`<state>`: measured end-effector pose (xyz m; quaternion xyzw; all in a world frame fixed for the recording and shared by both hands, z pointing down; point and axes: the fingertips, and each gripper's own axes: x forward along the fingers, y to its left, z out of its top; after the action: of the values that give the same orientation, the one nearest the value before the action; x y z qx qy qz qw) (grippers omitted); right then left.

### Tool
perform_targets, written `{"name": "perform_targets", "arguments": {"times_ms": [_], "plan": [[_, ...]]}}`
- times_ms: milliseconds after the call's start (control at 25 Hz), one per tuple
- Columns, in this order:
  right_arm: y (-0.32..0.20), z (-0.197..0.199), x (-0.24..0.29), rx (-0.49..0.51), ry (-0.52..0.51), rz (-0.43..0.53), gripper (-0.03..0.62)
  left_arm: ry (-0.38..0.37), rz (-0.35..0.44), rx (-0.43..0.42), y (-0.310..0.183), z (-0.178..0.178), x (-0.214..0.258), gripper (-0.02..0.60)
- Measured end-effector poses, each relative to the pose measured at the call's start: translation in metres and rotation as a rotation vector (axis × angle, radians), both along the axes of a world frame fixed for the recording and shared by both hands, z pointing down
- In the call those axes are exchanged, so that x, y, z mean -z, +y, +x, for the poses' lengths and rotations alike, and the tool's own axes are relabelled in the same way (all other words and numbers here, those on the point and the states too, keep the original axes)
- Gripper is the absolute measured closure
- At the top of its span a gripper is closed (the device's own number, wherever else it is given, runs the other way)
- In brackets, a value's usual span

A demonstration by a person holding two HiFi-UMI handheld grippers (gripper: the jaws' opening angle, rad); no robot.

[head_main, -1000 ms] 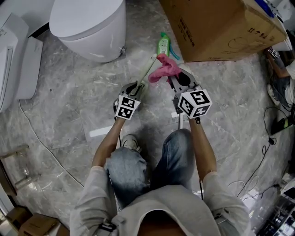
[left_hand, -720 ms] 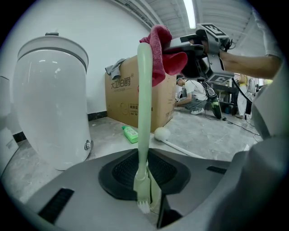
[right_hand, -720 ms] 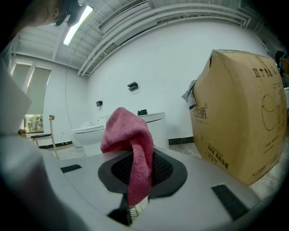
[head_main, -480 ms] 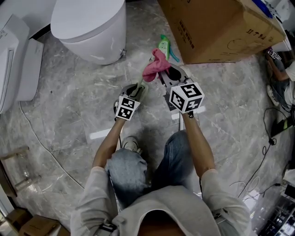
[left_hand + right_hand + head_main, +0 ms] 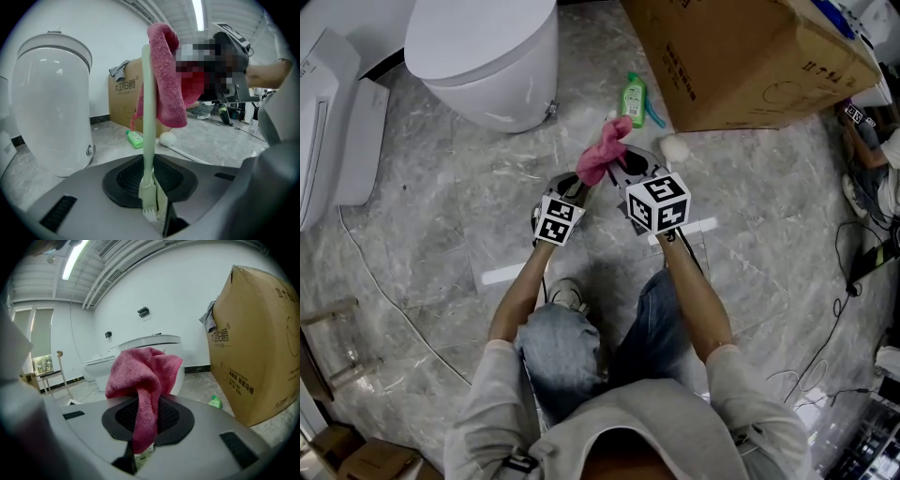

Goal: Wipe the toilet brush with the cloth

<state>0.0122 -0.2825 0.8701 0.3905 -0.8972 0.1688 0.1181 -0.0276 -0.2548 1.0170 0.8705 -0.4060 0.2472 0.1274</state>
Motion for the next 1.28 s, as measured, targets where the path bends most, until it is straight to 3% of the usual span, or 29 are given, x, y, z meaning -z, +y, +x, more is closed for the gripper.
{"name": "perform_targets", "arguments": {"times_ms": [640,1040,1280], "plan": [[0.021,-0.011,-0.067,0.075,0.124,-0.135,0.53,0.022,0.004,-0.004,-0.001,0.001,-0.001,0.503],[-0.021,0.041,-0.031,-0.087,0.024,-0.093,0.53,0.026,0.004,-0.008,-0.001,0.002,-0.001,0.503],[-0.047,0.049,-0.002,-0.126,-0.024,-0.064,0.53,0.028,0.002,-0.015,0.0,0.003,-0.005,0.503]]}}
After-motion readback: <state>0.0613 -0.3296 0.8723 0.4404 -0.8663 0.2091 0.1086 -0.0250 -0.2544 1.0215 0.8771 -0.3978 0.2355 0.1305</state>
